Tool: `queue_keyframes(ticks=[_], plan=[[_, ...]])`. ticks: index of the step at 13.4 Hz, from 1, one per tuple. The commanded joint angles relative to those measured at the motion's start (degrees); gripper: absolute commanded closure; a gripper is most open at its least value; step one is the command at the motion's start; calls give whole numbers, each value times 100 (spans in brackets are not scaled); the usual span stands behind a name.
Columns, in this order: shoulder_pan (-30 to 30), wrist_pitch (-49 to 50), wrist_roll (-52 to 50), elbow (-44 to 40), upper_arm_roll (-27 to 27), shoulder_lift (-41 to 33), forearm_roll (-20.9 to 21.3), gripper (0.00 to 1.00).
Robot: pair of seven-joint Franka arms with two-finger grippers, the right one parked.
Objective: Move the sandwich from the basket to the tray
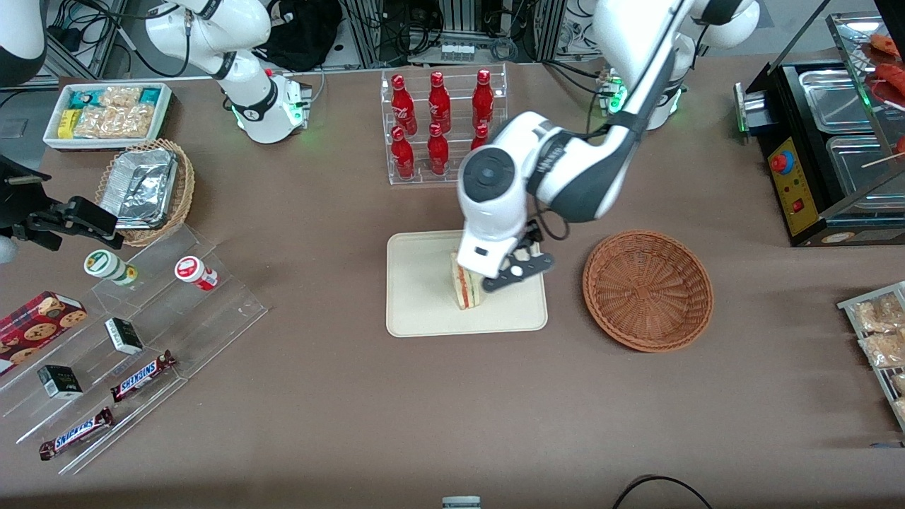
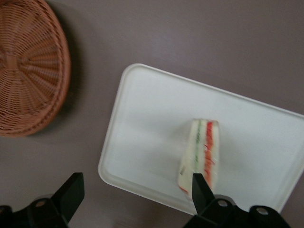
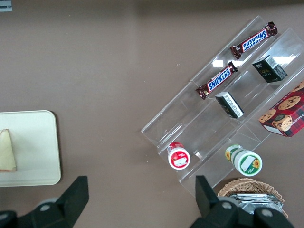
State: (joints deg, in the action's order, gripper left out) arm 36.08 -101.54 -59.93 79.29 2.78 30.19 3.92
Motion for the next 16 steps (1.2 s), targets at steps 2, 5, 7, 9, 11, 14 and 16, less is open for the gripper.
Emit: queue_keyframes(ticks=[2, 5, 7, 9, 11, 14, 16], plan=[[-661, 11, 883, 1052, 30, -890, -101, 0], [-1242, 396, 1806, 1326, 30, -1287, -198, 0], [-1646, 713, 2404, 1335, 30, -1463, -346, 0], [-1937, 959, 2836, 1335, 30, -1621, -392, 0], [-2304, 1206, 3266, 1344, 64, -1823, -400, 0], [-3578, 1794, 3926, 1169, 1029, -2070, -436, 0], [-3852, 1927, 4399, 1142, 1075, -2262, -436, 0]])
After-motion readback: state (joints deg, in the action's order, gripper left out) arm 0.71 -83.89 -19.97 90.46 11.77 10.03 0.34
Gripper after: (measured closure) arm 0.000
